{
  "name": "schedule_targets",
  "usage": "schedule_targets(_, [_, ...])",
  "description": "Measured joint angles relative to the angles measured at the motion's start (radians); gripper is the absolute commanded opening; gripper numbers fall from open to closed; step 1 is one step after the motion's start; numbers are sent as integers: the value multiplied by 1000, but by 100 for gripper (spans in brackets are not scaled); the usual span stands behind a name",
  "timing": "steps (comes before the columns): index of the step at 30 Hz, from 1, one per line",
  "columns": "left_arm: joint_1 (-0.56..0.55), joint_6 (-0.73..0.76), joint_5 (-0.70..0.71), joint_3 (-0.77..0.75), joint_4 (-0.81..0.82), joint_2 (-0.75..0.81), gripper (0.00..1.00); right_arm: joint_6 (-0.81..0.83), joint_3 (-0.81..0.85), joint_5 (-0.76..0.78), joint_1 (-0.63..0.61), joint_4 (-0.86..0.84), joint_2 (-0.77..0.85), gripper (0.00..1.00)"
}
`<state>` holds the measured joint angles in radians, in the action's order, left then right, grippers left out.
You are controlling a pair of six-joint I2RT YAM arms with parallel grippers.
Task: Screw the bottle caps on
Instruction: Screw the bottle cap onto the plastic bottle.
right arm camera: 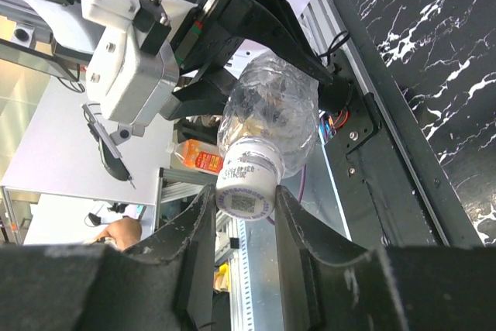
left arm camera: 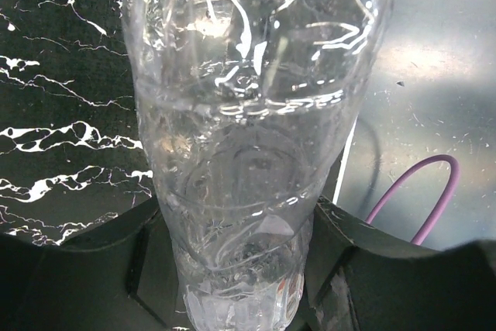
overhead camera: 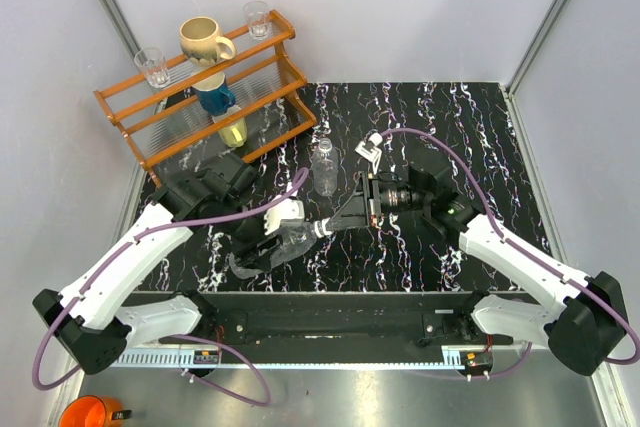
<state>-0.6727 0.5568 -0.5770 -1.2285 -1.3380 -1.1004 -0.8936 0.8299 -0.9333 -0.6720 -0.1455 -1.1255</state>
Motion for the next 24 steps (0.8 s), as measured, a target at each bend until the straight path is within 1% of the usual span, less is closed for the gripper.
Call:
schedule_targets(5, [-24, 5, 43, 0, 3, -1, 0, 1, 2, 0, -1, 48, 1, 0])
schedule_targets(12, [-59, 22, 143, 18, 39, -1, 0, -1, -8, 10, -2, 97, -1, 0])
schedule_targets(16, [-66, 23, 185, 28, 57, -2, 0, -8, -21, 43, -2, 106, -2, 0])
schedule_targets(19, [-66, 21, 206, 28, 63, -2, 0, -36, -40, 71, -2, 70, 3, 0])
schedule_targets(24, [-66, 16, 244, 28, 58, -10, 0, -114, -100, 114, -16, -42, 2, 0])
